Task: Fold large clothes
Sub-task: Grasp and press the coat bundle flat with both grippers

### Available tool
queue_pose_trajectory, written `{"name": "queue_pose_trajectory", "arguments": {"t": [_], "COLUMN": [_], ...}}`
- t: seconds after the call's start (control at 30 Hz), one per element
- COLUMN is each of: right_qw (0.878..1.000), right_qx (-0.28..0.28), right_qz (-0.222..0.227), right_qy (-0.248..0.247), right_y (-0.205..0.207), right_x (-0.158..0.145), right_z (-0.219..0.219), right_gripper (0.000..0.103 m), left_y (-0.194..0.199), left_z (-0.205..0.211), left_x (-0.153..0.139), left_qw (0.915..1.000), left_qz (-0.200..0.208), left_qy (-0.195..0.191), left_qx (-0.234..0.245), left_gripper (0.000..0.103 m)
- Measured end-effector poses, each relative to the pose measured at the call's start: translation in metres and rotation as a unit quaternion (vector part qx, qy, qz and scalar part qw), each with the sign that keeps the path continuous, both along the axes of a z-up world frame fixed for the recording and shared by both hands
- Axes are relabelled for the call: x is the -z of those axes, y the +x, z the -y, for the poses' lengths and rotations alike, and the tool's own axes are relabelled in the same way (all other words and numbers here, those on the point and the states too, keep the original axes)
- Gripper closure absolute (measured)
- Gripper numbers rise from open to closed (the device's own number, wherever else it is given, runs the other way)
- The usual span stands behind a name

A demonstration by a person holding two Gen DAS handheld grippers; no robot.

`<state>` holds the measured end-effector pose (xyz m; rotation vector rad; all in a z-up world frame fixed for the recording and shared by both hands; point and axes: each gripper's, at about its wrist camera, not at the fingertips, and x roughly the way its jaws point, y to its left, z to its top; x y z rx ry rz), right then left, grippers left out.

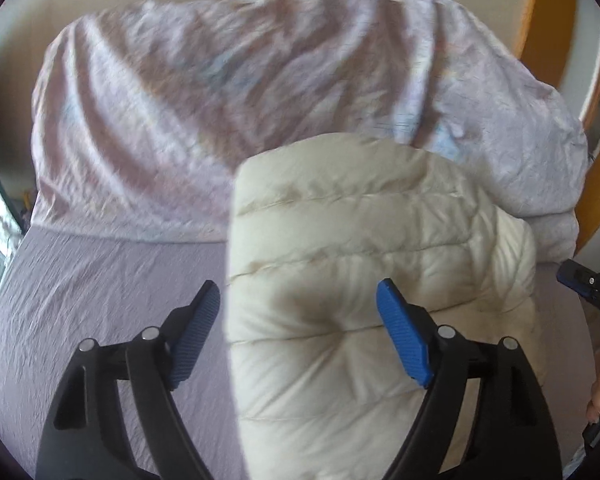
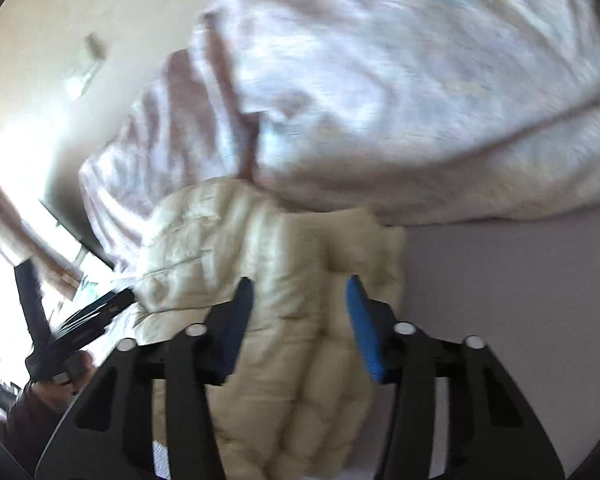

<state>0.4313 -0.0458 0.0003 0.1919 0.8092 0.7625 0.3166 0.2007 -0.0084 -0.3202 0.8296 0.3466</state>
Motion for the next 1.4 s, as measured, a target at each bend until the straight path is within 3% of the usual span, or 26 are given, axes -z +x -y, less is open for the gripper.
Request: {"name": "queue_pose_trajectory", "arguments": {"t": [0.1,0.23,0.5,0.6,0.93,1.4], "right_qw": [0.999,0.998,0.995,0.992,0.992,0.994], "right_qx": [-0.039,-0.057,-0.026,-0.014,0.001,-0.002], "right_qz": [0.014,0.015,-0.004,-0.003,-0.025,-0.013], "right_qy": [-0.013,-0.036,-0.100,-0.126,-0.121,-0.108], "right_y": [-0.007,-0.020,0.008,0.019,0.039,0.049], "right_x": [-0.004,-0.001,0.032,0.045,0.073,0.091], "right_z": [-0.030,-0.047,-0.075,-0.083,-0.070,-0.055], "right_gripper": [0.065,0.066,0.066,0.071,0.072,0.072], "left_y": [0.011,0.027,0.041,0.044,0.050,0.059], "left_z": [0.013,0.023,0.038,0.046,0.056,0.053], "left_x": [0.004,0.015,0.031,0.033,0.040,0.048], "left_qw": [0.9999,0.9997,0.9991,0.9990,0.9984,0.9985], "left_qz": [-0.001,-0.013,-0.030,-0.031,-0.039,-0.037], "left_qy": [0.000,-0.007,-0.006,-0.004,0.006,0.019], "left_qx": [0.012,0.020,0.028,0.031,0.040,0.034], "left_gripper": [0.023,0.023,0.022,0.021,0.017,0.011]}}
